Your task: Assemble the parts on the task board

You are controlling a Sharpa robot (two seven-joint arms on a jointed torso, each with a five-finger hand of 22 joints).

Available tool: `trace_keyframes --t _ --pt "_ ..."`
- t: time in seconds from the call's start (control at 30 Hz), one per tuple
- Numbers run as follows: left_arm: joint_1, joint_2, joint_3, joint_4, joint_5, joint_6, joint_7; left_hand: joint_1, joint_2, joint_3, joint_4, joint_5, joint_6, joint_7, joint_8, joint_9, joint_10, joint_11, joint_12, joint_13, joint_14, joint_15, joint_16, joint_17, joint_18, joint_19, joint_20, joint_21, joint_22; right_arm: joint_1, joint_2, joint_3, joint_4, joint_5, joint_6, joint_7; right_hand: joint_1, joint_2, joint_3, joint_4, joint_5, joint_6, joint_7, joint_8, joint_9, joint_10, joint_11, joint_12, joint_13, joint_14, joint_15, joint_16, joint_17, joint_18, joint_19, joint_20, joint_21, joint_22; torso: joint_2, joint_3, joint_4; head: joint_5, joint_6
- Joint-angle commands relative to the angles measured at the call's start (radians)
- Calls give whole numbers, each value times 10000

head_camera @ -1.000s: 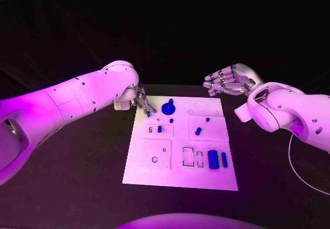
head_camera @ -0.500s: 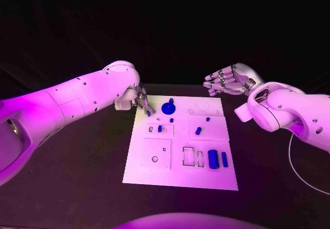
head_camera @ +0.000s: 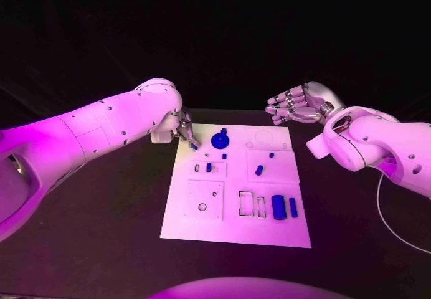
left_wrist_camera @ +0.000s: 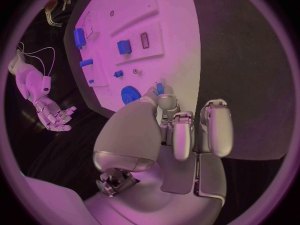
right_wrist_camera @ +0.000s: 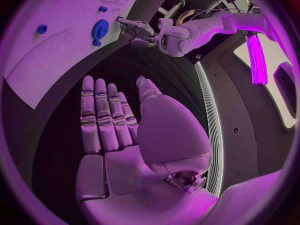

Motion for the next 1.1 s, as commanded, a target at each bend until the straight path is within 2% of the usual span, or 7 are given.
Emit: trace_keyframes --t 0.03,0.1,0.13,0.47,0.73,0.9,1.1 --pt "-8 -127 0 192 455 -502 104 -294 -432 1980 -1368 8 0 10 143 61 67 12 -28 -26 1051 79 31 2635 115 508 25 -45 1315 -6 3 1 -1 -99 138 50 -54 39 0 -80 34 -87 -6 -32 -7 -11 54 -34 -10 -45 -2 -33 -13 72 -7 78 -69 0 -8 4 7 -8 8" --pt "-6 -268 0 381 667 -612 86 -585 -634 2655 -1420 25 -6 20 247 110 85 -9 -26 -57 1051 91 31 2635 118 508 32 -70 1312 -6 -5 1 -2 -97 140 45 -54 39 0 -80 34 -87 -6 -32 -7 -11 54 -34 -10 -45 -2 -33 -13 72 -7 78 -69 0 -11 3 14 -9 16" --pt "-4 -350 -1 494 770 -667 73 -845 -856 3127 -1476 1 -34 62 329 151 97 -23 -21 -78 1051 68 31 2635 112 511 56 -80 1317 -6 -10 1 -2 -96 143 41 -54 39 0 -80 34 -87 -6 -32 -7 -11 54 -34 -10 -45 -2 -33 -13 72 -7 78 -69 0 -16 4 21 -14 8" --pt "1 -1453 -24 2175 1539 -1341 -14 -1291 -1122 3905 -1664 5 -46 -13 524 243 171 15 53 -56 1051 63 31 2635 117 517 36 -99 1332 -13 -35 0 -7 -83 173 28 -53 45 2 -87 39 -87 -5 -32 -7 -13 55 -36 -13 -46 -1 -32 -25 72 -6 78 -79 1 -53 20 67 47 73" --pt "-113 -2413 -240 3827 1006 -2414 599 -1495 -1289 4233 -1768 29 -2 -41 627 280 262 -10 105 -38 1051 47 31 2635 103 542 21 -46 1385 -60 -62 -2 -15 -30 205 43 -53 45 2 -87 39 -87 -5 -32 -7 -13 55 -36 -13 -46 -1 -32 -25 72 -6 78 -79 1 -82 -21 108 38 26" --pt "-281 -2686 -285 4235 777 -2716 898 -1531 -1321 4279 -1778 29 13 -50 645 285 287 -18 114 -35 1051 43 31 2635 96 554 18 -16 1410 -88 -73 -3 -16 -8 226 49 -53 45 2 -87 39 -87 -5 -32 -7 -13 55 -36 -13 -46 -1 -32 -25 72 -6 78 -79 1 -79 -11 103 75 31" --pt "-480 -2831 -322 4452 614 -2656 1052 -1562 -1381 4344 -1811 27 25 -63 664 289 313 -29 116 -41 1051 37 31 2635 89 565 12 13 1434 -108 -70 -4 -13 0 246 50 -47 54 7 -99 43 -90 -4 -33 -7 -18 56 -39 -16 -50 1 -33 -40 72 -6 80 -90 0 -54 -11 85 107 21"
